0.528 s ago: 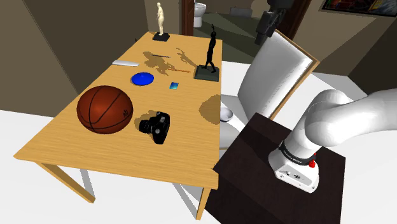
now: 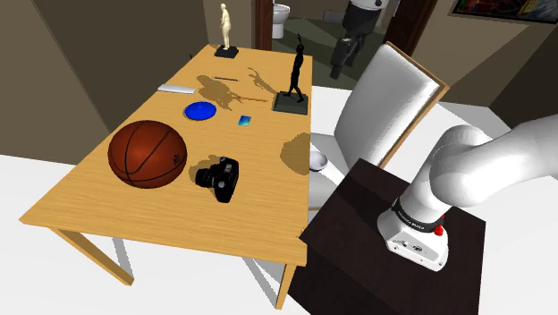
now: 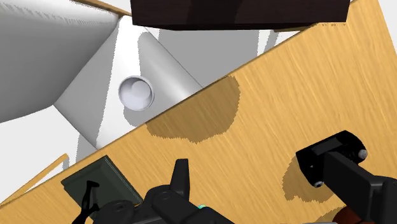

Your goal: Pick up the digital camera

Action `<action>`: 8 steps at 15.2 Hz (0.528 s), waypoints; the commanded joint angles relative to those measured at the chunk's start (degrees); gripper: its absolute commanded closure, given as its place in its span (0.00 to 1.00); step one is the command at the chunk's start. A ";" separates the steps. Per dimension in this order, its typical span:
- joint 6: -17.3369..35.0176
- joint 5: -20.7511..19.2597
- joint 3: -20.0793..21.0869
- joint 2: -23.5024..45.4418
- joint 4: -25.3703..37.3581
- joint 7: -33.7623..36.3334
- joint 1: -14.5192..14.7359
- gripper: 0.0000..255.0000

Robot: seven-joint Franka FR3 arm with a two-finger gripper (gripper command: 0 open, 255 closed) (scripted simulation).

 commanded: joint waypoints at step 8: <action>15.38 1.24 2.50 12.92 -1.54 -1.20 3.96 0.00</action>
